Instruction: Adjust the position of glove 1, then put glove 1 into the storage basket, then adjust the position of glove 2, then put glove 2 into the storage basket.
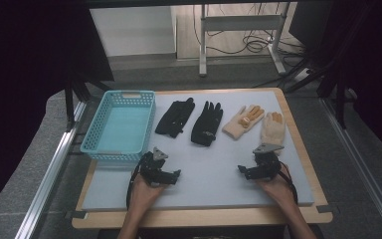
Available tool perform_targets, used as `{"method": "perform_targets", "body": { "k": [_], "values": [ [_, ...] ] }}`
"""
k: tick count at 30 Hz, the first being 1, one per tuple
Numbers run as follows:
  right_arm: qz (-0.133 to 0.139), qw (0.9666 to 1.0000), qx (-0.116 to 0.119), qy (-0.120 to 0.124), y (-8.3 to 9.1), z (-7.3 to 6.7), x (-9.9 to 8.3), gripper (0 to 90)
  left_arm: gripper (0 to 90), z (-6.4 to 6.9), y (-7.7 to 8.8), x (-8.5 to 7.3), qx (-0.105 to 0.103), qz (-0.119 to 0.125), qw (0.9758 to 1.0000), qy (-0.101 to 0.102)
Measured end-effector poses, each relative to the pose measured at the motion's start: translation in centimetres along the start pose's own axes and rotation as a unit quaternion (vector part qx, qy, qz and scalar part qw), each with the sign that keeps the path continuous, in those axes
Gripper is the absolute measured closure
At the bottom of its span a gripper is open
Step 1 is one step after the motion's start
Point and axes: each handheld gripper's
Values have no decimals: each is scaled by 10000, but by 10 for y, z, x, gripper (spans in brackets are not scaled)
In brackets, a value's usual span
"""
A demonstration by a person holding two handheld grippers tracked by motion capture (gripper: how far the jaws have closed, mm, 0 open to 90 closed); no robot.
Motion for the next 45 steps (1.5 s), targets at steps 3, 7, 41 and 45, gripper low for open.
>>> {"method": "perform_targets", "body": {
  "k": [3,7,41,45],
  "values": [
    [-3,10000,1,0,0,0,0,114,31,0,0,0,8,-4,10000,14],
    [-1,10000,-2,1,0,0,0,114,33,0,1,-1,12,-4,10000,55],
    [185,9995,200,-127,2,5,7,145,27,-4,6,-7,68,15,9999,118],
    [216,9993,291,-124,-1,5,17,150,27,-4,6,-7,67,15,9999,118]
  ]
}}
Point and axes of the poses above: each handheld gripper's, and its own axes: y roughly backward along the jaws, x roughly out of its top, z roughly to its right, and after that the axes turned 12 degrees about y, right-handed
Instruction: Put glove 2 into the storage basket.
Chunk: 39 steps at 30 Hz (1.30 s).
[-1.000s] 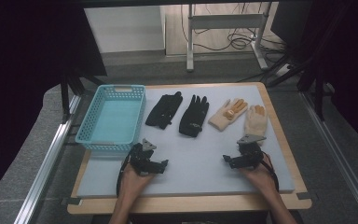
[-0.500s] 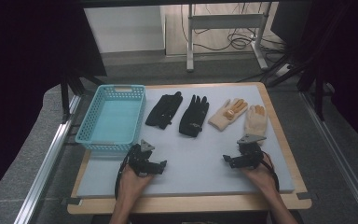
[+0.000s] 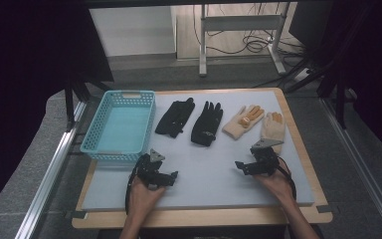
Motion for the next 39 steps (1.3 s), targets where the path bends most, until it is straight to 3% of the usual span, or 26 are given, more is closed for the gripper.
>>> {"method": "perform_targets", "body": {
  "k": [10,16,21,28,33,36,39],
  "values": [
    [169,9997,201,-7,-17,-2,32,154,28,0,0,0,-6,-11,10000,3],
    [316,9989,317,108,-32,-2,67,185,32,-3,3,-1,-62,-39,10000,-60],
    [348,9983,399,223,-44,-4,86,219,25,-4,4,-2,-72,-51,9999,-78],
    [302,9972,539,417,-73,-14,120,250,23,-4,3,-2,-83,-57,9999,-73],
    [212,9970,625,401,-94,-15,135,264,23,-4,3,-2,-82,-53,9999,-57],
    [189,9969,603,463,-105,-16,144,291,23,-4,3,-2,-87,-57,9999,-50],
    [253,9977,380,499,-114,-16,152,311,23,-4,3,-2,-91,-51,9999,-48]
  ]
}}
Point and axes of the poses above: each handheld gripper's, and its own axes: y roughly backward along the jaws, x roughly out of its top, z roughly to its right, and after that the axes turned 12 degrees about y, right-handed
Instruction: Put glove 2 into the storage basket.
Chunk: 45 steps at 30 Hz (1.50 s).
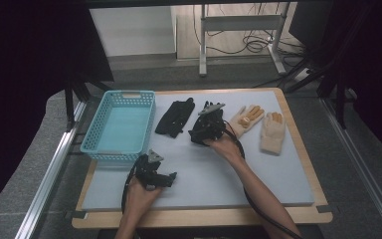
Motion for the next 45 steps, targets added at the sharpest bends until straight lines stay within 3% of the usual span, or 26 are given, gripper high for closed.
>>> {"method": "perform_targets", "body": {
  "k": [3,4,12,16,19,22,28,31,38,45],
  "values": [
    [27,10000,-74,-7,-6,1,4,357,23,0,0,0,-3,-2,10000,5],
    [-11,10000,-31,-38,-14,2,8,423,23,0,0,0,-5,-1,10000,10],
    [-124,9997,138,-145,-39,3,22,546,22,0,0,0,-14,-8,10000,13],
    [-211,9995,103,-229,-54,8,28,545,22,0,0,0,-17,-10,10000,17],
    [-337,9989,-78,-325,-68,14,32,479,21,0,0,0,-19,-11,10000,11],
    [-519,9979,-275,-254,-77,17,34,473,20,0,0,0,-22,-11,10000,11],
    [-819,9959,-305,-223,-90,20,35,502,20,0,0,0,-23,-13,10000,9],
    [-833,9958,-266,-282,-94,20,33,518,20,0,0,0,-21,-11,10000,9],
    [-660,9946,170,-776,-95,25,29,830,20,0,0,0,-16,-10,10000,4],
    [-635,9949,220,-746,-88,24,32,861,20,0,0,0,-17,-11,10000,7]
  ]
}}
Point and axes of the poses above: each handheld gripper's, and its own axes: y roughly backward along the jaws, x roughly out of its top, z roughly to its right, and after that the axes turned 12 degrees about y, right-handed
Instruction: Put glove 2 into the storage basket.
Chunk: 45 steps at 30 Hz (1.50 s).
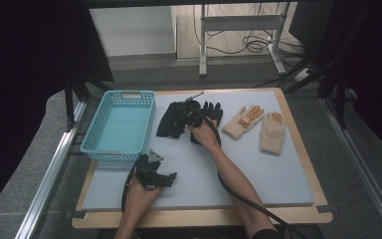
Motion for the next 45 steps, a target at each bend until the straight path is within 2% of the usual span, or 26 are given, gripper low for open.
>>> {"method": "perform_targets", "body": {
  "k": [1,3,15,17,18,19,20,21,25,27,29,33,34,37,38,40,45],
  "values": [
    [0,10000,0,0,0,0,0,861,20,0,0,0,0,0,10000,0],
    [145,9998,159,-20,8,-1,1,861,19,0,0,0,-1,-1,10000,-2],
    [481,9980,393,129,48,-13,5,861,20,0,0,0,0,-7,10000,-12],
    [573,9972,468,132,60,-15,4,862,20,0,0,0,-3,1,10000,3],
    [573,9972,468,132,60,-15,4,862,20,0,0,0,-3,1,10000,3],
    [638,9966,484,168,69,-17,4,862,20,0,0,0,-2,-6,10000,-20],
    [638,9966,484,168,69,-17,4,862,20,0,0,0,-2,-6,10000,-20],
    [713,9958,539,177,78,-20,3,861,20,0,0,0,2,-7,10000,-7],
    [820,9947,583,229,98,-27,0,861,20,0,0,0,-2,-8,10000,-31],
    [846,9942,623,217,103,-29,-1,861,20,0,0,0,0,-7,10000,-22],
    [907,9931,690,269,118,-35,-7,861,20,0,0,0,-1,-2,10000,-11],
    [920,9924,723,373,137,-48,-16,861,20,0,0,0,3,4,10000,-8],
    [920,9924,723,373,137,-48,-16,861,20,0,0,0,3,4,10000,-8],
    [950,9915,779,429,157,-61,-31,860,20,0,0,0,3,15,10000,1],
    [950,9915,779,429,157,-61,-31,860,20,0,0,0,3,15,10000,1],
    [950,9909,867,406,170,-68,-46,860,20,0,0,0,-3,26,10000,16],
    [926,9907,948,313,183,-77,-82,859,21,0,0,0,-2,25,10000,12]
  ]
}}
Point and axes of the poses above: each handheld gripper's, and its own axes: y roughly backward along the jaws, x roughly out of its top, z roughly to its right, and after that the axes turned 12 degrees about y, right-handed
